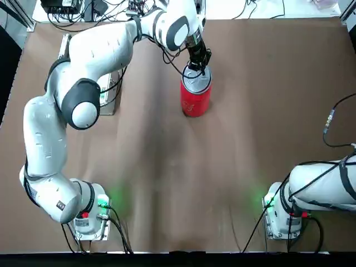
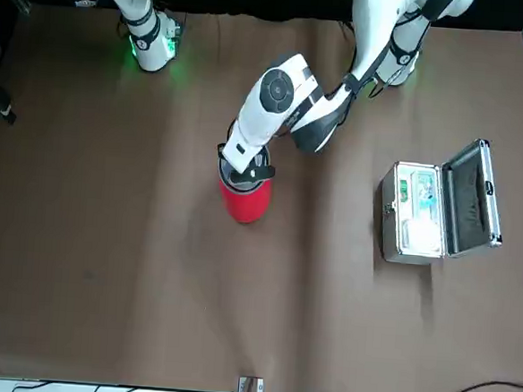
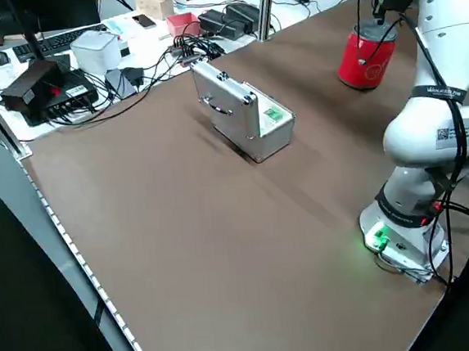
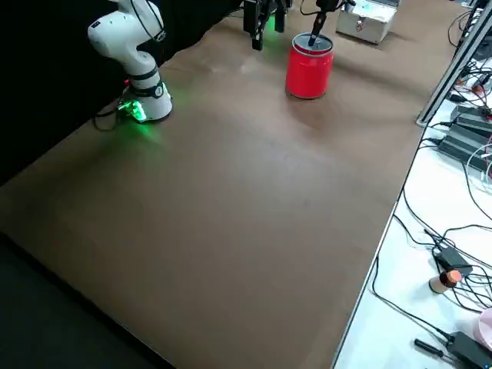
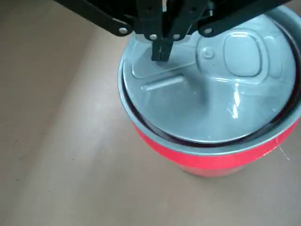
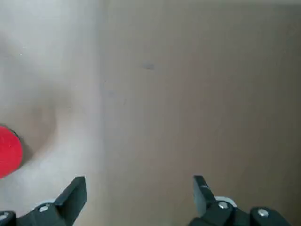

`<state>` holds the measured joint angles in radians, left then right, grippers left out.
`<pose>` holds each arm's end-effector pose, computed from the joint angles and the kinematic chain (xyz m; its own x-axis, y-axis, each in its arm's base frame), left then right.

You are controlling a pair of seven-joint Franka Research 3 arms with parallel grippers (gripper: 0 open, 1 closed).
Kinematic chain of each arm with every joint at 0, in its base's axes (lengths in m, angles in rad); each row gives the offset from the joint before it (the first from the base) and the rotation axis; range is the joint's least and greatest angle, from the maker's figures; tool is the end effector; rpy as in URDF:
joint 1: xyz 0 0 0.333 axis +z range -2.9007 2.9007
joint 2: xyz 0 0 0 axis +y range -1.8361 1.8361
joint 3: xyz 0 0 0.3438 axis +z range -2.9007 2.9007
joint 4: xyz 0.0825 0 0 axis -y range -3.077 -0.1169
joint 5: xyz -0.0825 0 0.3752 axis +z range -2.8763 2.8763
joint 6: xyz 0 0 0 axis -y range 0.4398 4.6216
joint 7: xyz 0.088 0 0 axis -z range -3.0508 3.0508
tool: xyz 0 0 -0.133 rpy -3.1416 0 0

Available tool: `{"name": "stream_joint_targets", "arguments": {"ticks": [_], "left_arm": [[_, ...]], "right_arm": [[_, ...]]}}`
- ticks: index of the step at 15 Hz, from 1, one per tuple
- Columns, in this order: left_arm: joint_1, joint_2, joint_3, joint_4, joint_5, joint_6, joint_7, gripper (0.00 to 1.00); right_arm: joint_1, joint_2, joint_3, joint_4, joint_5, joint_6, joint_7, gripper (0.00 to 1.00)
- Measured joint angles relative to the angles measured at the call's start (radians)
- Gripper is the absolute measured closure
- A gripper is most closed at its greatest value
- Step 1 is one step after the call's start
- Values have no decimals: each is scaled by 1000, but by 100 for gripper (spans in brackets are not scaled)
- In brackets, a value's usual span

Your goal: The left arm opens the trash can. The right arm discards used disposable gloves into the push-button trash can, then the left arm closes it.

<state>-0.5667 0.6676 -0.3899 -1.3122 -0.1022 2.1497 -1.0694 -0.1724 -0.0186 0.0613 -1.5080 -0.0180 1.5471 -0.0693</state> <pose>0.4921 -0.5823 0.3910 0.9546 0.2230 -0.1976 0.2777 -0.9063 0.3187 0.5353 -0.0618 0.6633 0.9975 -0.0420 0.0562 -0.0433 -0.9988 0.0230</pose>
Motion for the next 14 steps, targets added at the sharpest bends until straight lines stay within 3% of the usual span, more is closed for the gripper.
{"name": "stream_joint_targets", "arguments": {"ticks": [14], "left_arm": [[-5,13,0,0,18,4,0,99]], "right_arm": [[0,0,0,0,1,1,7,0]]}}
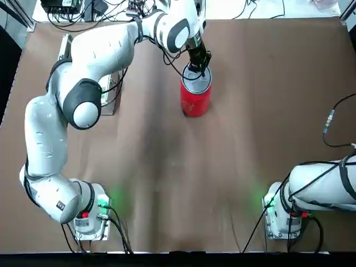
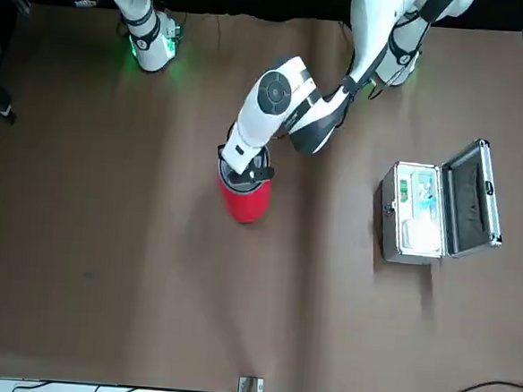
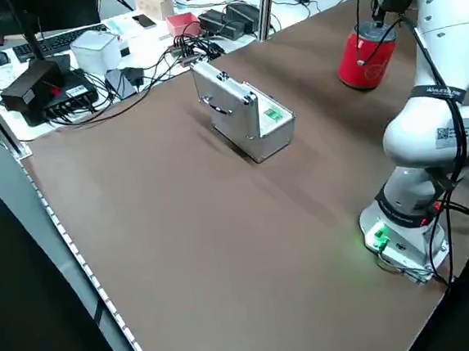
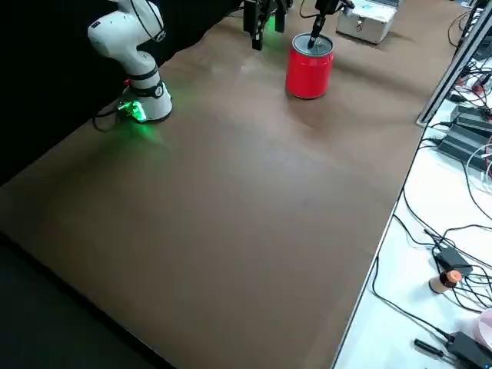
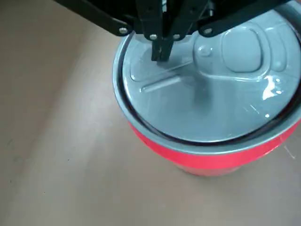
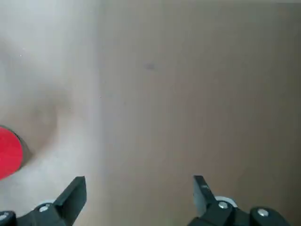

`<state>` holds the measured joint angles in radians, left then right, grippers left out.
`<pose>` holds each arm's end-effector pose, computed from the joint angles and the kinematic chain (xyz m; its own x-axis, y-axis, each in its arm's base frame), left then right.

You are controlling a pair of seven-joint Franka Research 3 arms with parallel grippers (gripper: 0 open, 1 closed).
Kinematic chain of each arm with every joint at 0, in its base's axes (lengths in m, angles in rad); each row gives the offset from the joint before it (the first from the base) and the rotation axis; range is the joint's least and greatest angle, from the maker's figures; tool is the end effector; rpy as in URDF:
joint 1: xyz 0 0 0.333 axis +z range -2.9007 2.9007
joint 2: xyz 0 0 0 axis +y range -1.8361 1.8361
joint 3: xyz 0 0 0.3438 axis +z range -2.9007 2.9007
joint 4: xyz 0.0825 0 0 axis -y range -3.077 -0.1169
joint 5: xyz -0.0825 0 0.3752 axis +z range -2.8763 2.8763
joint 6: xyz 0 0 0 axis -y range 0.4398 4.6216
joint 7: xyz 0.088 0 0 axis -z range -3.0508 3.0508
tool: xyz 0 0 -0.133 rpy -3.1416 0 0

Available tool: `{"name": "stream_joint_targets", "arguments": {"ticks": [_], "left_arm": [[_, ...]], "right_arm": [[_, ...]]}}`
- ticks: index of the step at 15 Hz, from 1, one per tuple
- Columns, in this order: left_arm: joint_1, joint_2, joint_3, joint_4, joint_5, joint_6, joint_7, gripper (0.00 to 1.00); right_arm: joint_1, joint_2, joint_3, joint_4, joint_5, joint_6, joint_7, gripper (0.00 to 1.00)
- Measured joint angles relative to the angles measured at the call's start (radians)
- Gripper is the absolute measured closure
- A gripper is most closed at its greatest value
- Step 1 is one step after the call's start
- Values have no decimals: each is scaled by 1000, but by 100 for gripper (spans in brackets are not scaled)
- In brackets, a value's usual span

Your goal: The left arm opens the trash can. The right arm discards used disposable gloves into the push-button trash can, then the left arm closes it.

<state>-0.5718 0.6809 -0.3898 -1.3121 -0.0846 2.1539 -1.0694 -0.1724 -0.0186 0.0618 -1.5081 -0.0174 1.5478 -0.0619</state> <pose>0.4910 -0.5847 0.3815 0.9578 0.2160 -0.1898 0.2670 -0.9132 0.3079 0.5355 -0.0615 0.6633 0.9972 -0.0489 0.0570 -0.0502 -0.9985 0.0221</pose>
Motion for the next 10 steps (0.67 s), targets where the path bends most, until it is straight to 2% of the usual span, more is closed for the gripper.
{"name": "stream_joint_targets", "arguments": {"ticks": [10], "left_arm": [[-2,1,0,0,11,1,0,99]], "right_arm": [[0,0,0,-4,0,-3,13,0]]}}
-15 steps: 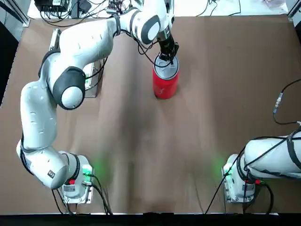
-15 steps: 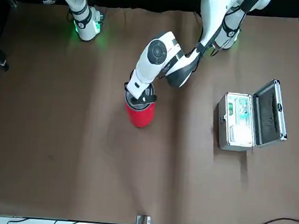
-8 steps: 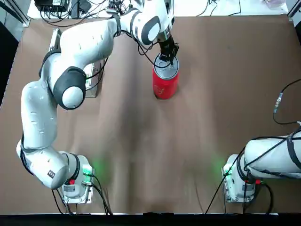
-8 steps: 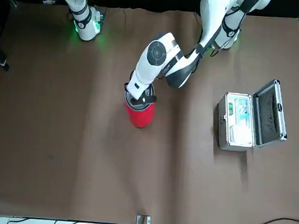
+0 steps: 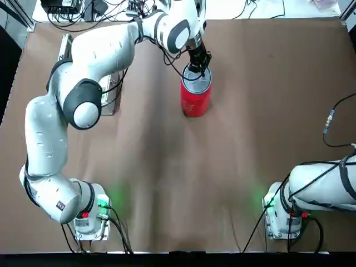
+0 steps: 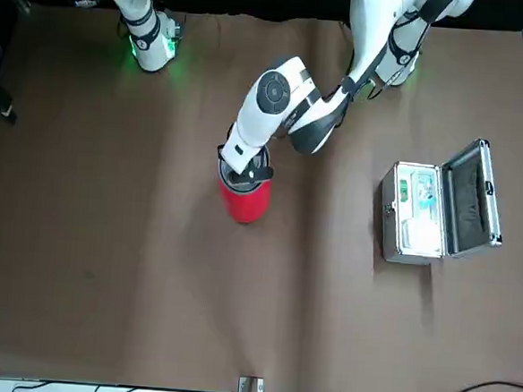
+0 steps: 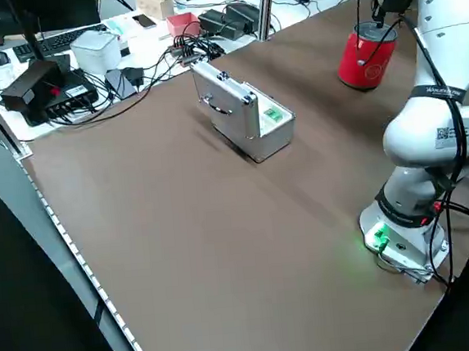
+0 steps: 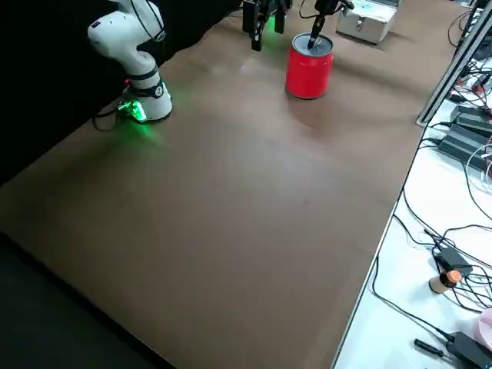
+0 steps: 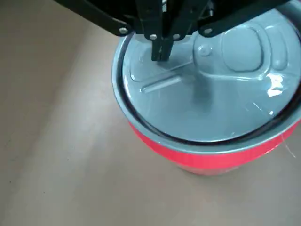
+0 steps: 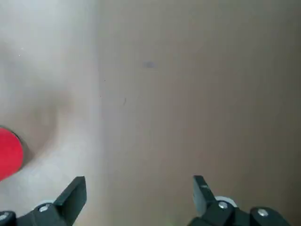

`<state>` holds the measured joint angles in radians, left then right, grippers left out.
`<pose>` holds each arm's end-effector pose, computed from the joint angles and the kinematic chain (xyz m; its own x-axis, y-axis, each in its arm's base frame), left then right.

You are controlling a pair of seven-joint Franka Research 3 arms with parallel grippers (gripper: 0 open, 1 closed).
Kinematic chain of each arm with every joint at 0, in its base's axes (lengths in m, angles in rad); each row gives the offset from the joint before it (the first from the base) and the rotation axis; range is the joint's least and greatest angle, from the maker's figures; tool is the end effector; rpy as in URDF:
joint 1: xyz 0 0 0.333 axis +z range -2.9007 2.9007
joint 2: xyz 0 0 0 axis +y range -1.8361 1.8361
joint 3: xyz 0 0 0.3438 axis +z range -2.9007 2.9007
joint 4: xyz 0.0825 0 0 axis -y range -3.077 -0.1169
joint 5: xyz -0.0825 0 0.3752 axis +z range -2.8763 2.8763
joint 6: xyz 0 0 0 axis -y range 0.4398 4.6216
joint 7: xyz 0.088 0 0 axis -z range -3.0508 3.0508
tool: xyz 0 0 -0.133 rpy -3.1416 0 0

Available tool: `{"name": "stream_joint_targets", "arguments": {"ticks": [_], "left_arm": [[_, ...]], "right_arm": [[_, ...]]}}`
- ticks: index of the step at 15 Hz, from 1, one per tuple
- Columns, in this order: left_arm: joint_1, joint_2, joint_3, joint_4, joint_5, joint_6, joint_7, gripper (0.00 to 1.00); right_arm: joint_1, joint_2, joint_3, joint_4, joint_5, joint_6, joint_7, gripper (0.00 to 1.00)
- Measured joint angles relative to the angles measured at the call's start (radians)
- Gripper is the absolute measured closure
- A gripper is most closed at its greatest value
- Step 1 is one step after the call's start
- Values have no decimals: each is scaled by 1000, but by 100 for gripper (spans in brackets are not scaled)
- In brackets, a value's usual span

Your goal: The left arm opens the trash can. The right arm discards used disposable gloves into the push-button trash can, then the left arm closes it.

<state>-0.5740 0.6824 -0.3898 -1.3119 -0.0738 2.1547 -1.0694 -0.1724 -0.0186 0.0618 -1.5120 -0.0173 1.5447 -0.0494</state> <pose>0.4904 -0.5855 0.3803 0.9604 0.2115 -0.1812 0.2593 -0.9165 0.3047 0.5350 -0.0614 0.6612 0.9968 -0.0614 0.0503 -0.0625 -0.9978 0.0209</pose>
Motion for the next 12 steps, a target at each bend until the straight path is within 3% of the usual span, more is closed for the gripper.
{"name": "stream_joint_targets", "arguments": {"ticks": [12], "left_arm": [[-3,4,0,0,9,2,0,98]], "right_arm": [[0,0,0,-5,0,1,1,0]]}}
